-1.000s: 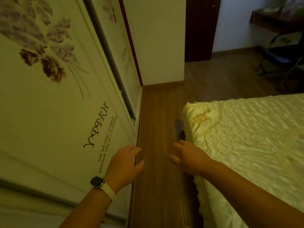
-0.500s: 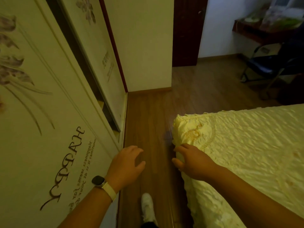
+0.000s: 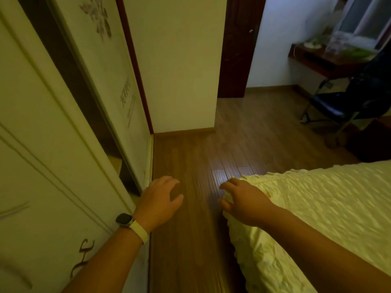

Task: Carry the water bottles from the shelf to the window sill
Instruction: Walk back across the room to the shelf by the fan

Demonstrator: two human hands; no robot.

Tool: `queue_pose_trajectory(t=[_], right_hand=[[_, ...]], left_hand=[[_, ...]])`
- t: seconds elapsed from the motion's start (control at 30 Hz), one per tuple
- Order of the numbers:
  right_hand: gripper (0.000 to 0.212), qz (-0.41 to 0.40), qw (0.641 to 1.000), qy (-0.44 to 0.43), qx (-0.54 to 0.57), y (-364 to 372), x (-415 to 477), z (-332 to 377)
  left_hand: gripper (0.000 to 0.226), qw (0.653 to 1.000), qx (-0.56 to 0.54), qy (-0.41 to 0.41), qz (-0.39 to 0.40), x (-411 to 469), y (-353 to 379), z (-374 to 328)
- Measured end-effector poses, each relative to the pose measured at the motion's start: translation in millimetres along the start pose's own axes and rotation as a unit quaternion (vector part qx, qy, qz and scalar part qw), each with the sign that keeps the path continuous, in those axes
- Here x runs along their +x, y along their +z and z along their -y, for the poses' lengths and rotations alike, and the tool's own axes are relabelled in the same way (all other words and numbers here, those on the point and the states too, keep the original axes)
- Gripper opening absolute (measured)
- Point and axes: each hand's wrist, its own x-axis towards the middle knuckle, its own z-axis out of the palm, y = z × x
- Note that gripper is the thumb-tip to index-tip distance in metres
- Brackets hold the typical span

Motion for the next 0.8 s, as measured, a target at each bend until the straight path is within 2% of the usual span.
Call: queue_pose_trajectory(t=[0.4,0.6,0.8], right_hand=[[0.049,-0.008,1.000,0.010,0.015,-4,156,-62],[0.052,0.015,0.999,-0.024,0.037,-1,278,-112],[0.053,0.009,0.999,-0.020,0.045,-46,378,-182]], left_hand=[[0.050,0.999,0.023,0.022,0.026,156,1,25],[0.052,0.997,0.062,0.004,0.040,267,5,35],[0.051,0.996,0.080,0.017,0.038,397,-6,7]])
